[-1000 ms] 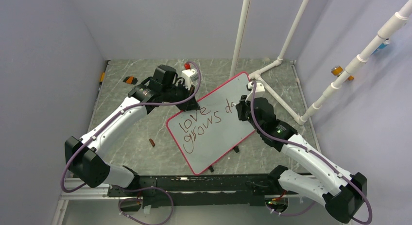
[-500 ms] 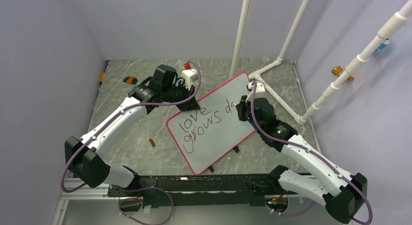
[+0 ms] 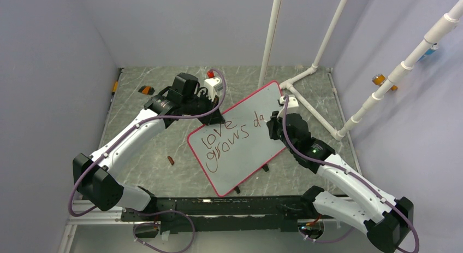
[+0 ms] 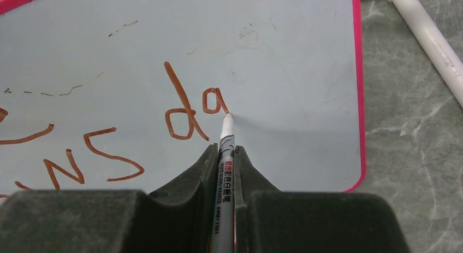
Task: Write a sentence on the whiteboard
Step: Write a sentence.
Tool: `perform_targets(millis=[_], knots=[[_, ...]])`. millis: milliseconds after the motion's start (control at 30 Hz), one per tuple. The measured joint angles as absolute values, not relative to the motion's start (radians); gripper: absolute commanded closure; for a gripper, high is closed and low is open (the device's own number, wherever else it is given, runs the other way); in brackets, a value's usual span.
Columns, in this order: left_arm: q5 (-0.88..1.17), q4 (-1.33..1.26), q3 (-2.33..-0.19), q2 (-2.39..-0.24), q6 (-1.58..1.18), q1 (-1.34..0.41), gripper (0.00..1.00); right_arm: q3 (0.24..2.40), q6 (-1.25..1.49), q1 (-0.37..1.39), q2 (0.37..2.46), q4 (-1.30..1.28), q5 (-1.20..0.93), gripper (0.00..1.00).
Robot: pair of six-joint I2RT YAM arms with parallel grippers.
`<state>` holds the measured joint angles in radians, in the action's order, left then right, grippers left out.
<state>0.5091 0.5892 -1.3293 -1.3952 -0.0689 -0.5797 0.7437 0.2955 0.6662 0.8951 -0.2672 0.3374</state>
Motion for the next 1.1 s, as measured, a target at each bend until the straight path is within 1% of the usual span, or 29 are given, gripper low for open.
perform_targets(millis=[567, 833, 1100], knots=[[0.509, 0.587, -1.329, -1.39, -0.068, -0.582, 1.0, 0.758, 0.284, 0.654, 0.862, -0.313, 0.376, 1.0], [0.508, 0.587, -1.329, -1.389, -0.068, -0.582, 1.0, 0.776, 0.283, 0.606, 0.87, -0.312, 0.349, 1.0], [0.508, 0.588, -1.329, -1.388, -0.068, -0.583, 1.0, 0.786, 0.288, 0.522, 0.87, -0.305, 0.281, 1.0]])
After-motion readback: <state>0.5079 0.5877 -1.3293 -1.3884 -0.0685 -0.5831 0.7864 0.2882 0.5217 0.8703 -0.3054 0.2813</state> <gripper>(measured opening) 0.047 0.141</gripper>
